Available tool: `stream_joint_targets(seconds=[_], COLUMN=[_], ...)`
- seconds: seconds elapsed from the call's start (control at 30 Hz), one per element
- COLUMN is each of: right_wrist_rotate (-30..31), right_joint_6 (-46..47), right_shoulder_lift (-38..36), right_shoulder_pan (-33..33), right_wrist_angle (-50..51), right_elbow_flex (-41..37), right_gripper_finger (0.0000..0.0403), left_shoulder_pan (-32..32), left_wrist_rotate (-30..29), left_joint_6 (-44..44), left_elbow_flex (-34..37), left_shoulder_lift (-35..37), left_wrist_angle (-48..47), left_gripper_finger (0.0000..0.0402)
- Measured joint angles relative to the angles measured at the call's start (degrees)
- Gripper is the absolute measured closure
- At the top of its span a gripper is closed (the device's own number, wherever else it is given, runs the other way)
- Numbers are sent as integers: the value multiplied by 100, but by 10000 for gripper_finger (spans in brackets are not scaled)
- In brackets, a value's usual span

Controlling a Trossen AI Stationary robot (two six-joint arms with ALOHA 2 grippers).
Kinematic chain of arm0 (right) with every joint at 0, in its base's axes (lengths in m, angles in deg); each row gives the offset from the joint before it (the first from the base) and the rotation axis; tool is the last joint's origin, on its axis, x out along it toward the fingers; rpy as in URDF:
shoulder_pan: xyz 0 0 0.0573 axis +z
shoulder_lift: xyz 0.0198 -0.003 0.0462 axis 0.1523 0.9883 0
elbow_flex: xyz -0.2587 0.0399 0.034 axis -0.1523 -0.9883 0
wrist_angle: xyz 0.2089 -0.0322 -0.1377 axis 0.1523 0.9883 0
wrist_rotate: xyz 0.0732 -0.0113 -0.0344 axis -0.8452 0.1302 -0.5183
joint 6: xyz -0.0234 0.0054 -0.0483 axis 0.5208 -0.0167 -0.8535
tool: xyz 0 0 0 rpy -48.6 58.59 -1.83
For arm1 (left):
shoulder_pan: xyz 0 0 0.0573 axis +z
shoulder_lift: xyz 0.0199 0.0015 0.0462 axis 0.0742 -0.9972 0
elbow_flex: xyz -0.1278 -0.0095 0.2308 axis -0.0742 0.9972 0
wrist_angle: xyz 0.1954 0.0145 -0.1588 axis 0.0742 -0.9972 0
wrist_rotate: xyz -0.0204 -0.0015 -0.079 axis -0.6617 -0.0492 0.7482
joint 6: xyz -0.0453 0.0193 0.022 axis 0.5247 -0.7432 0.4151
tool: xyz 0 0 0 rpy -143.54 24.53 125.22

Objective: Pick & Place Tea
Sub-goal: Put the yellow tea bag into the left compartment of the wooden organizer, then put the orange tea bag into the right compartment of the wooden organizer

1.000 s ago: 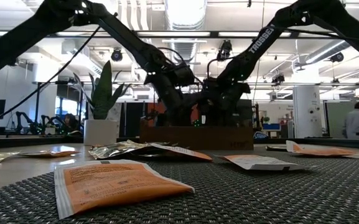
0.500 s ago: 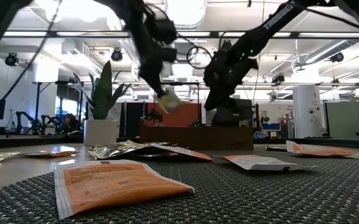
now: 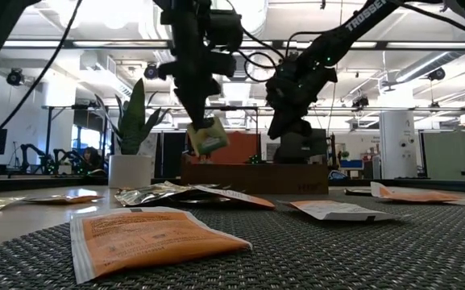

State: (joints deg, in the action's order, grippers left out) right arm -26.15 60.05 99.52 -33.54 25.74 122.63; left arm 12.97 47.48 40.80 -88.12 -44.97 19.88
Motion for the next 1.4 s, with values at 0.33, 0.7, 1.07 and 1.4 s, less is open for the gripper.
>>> stream_joint_targets(seconds=[0.33, 0.7, 1.07, 1.4], right_wrist_rotate=[-2, 0, 15, 25], right_joint_6=[54, 150, 150, 79], right_shoulder_lift=[-2, -2, -2, -2], right_shoulder_pan=[170, 196, 194, 194], right_wrist_angle=[116, 116, 104, 95], right_elbow_flex=[-8, -13, -13, -32], right_gripper_finger=[344, 344, 344, 344], left_shoulder_pan=[-208, -400, -409, -409], left_wrist_rotate=[-445, -1004, -980, -1032], left_joint_6=[-287, -423, -493, -252], left_elbow_flex=[-5, -5, -5, -5], left_shoulder_lift=[-390, -780, -780, -760], left_wrist_angle=[15, 29, 395, 426], left_gripper_finger=[401, 401, 379, 316])
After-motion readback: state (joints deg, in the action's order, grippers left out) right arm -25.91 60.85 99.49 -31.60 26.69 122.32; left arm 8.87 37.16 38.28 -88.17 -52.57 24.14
